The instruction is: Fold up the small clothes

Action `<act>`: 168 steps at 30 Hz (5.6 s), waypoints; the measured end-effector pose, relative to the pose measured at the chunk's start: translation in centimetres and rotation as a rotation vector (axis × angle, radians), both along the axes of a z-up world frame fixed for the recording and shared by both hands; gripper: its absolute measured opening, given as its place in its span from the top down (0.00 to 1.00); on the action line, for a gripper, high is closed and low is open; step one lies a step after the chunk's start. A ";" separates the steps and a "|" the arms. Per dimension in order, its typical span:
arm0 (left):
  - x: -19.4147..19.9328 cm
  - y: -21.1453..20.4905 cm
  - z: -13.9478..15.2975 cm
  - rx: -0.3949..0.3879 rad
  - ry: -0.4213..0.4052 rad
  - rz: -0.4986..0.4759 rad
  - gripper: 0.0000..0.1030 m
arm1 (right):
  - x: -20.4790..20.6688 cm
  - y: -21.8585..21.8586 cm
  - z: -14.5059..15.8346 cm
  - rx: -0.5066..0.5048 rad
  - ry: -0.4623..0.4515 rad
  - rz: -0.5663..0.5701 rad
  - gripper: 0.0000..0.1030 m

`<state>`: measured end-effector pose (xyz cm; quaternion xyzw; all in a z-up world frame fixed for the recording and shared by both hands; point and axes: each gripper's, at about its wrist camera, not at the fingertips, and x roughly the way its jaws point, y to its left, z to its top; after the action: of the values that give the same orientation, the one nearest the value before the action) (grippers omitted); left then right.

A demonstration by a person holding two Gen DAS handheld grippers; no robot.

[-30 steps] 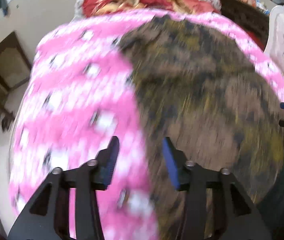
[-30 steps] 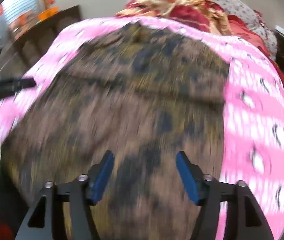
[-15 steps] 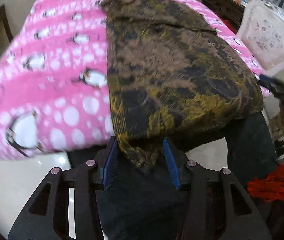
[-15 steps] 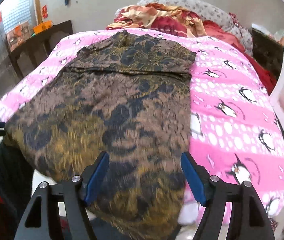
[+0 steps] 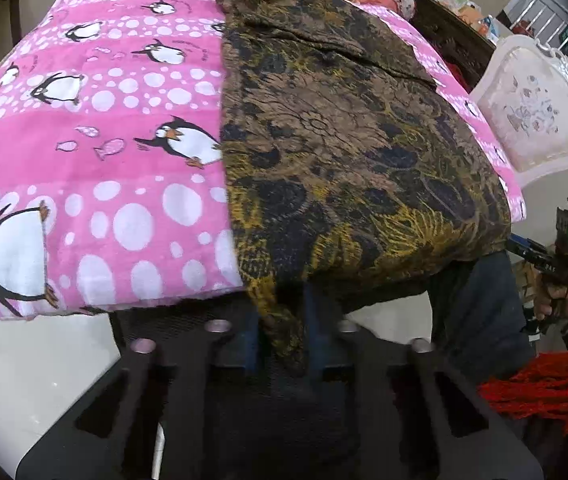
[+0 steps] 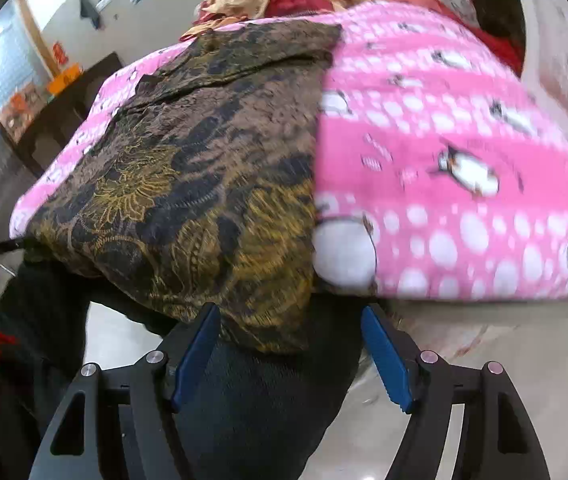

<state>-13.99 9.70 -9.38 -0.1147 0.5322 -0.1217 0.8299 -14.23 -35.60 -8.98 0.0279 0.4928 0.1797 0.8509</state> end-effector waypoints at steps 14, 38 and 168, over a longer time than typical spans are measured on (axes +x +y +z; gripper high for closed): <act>-0.9 -0.4 2.2 0.003 -0.058 -0.041 0.98 | 0.0 -0.4 0.8 0.246 -0.007 0.183 0.90; -6.2 3.4 21.5 -0.146 -0.551 -0.134 0.97 | -6.9 -3.5 24.1 0.325 -0.599 0.253 0.91; 26.8 -9.6 -1.4 0.006 -0.248 0.165 0.87 | 25.2 15.7 0.6 -0.197 -0.166 0.013 0.18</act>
<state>12.78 0.10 -10.82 -0.1394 0.4147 -0.0646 0.8969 10.98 -19.89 -8.40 -0.0743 0.4360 0.1377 0.8863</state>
